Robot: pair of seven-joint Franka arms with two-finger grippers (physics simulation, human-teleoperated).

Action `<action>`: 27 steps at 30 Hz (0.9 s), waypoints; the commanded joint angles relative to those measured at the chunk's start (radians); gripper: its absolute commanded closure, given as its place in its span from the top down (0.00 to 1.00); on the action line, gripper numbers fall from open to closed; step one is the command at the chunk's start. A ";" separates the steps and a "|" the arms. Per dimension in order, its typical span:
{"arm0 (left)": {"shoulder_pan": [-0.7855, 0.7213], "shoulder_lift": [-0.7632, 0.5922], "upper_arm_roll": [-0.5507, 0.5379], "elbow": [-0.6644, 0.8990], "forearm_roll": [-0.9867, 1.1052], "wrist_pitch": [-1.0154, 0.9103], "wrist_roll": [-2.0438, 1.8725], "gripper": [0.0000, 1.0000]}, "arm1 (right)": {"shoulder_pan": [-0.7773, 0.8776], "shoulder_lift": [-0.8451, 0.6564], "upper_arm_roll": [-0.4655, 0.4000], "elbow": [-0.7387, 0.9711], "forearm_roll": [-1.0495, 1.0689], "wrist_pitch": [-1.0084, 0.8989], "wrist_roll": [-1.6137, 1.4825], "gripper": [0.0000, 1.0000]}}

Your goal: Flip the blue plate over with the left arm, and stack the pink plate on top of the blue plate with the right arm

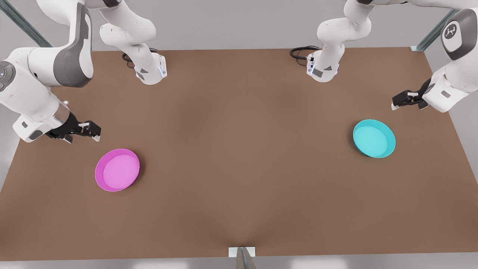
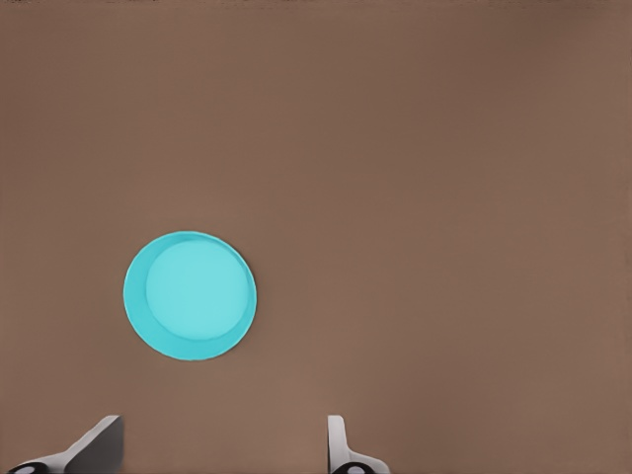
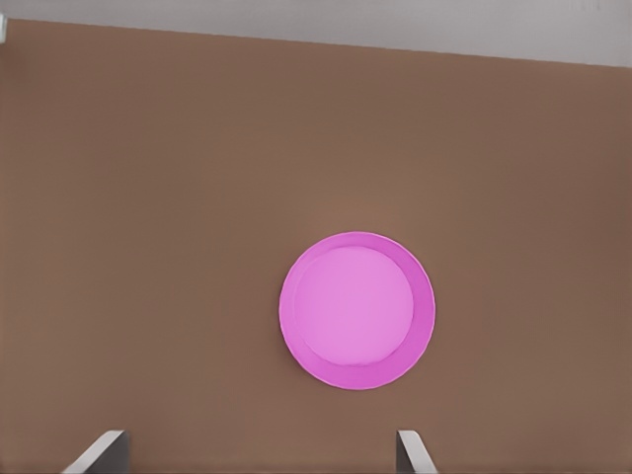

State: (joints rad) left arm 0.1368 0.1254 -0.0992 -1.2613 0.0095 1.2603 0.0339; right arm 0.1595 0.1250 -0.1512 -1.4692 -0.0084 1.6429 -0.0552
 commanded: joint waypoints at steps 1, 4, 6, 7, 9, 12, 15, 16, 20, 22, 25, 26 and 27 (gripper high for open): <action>0.000 -0.001 -0.001 0.000 -0.002 0.025 0.043 1.00 | 0.000 -0.002 -0.001 0.001 0.001 -0.011 -0.012 1.00; 0.113 0.082 0.001 -0.001 -0.019 -0.009 0.044 1.00 | -0.001 -0.008 -0.001 -0.005 0.001 -0.012 -0.012 1.00; 0.236 0.191 0.003 0.000 -0.062 -0.007 0.164 1.00 | -0.001 -0.008 -0.001 -0.008 0.001 -0.014 -0.012 1.00; 0.279 0.237 0.004 0.000 -0.063 0.017 0.305 1.00 | -0.005 -0.008 -0.001 -0.010 0.001 -0.026 -0.012 1.00; 0.325 0.295 0.027 -0.026 -0.065 0.099 0.558 1.00 | -0.006 -0.008 -0.001 -0.013 0.001 -0.026 -0.018 1.00; 0.340 0.289 0.070 -0.173 -0.112 0.347 0.781 1.00 | -0.009 -0.008 -0.001 -0.014 0.001 -0.026 -0.025 1.00; 0.339 0.209 0.115 -0.487 -0.192 0.669 0.931 1.00 | -0.011 -0.008 -0.001 -0.019 0.001 -0.025 -0.026 1.00; 0.339 0.178 0.121 -0.588 -0.223 0.769 0.968 1.00 | -0.011 -0.008 -0.001 -0.019 0.001 -0.025 -0.026 1.00; 0.342 0.195 0.162 -0.693 -0.250 0.838 1.006 1.00 | -0.011 -0.008 -0.001 -0.022 0.001 -0.025 -0.026 1.00; 0.352 0.230 0.187 -0.691 -0.250 0.841 1.017 1.00 | -0.011 -0.007 -0.001 -0.022 0.001 -0.025 -0.026 1.00; 0.357 0.263 0.196 -0.690 -0.252 0.858 1.017 1.00 | -0.011 -0.007 -0.001 -0.022 0.001 -0.025 -0.026 1.00; 0.357 0.275 0.207 -0.690 -0.252 0.867 1.018 1.00 | -0.009 -0.007 -0.001 -0.022 0.001 -0.025 -0.026 1.00; 0.359 0.284 0.207 -0.690 -0.252 0.869 1.017 1.00 | -0.009 -0.002 0.001 -0.020 0.002 -0.015 -0.028 1.00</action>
State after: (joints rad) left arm 0.4968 0.4050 0.1046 -1.9516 -0.2385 2.0439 0.6841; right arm 0.1497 0.1226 -0.1508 -1.4899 -0.0076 1.6216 -0.0735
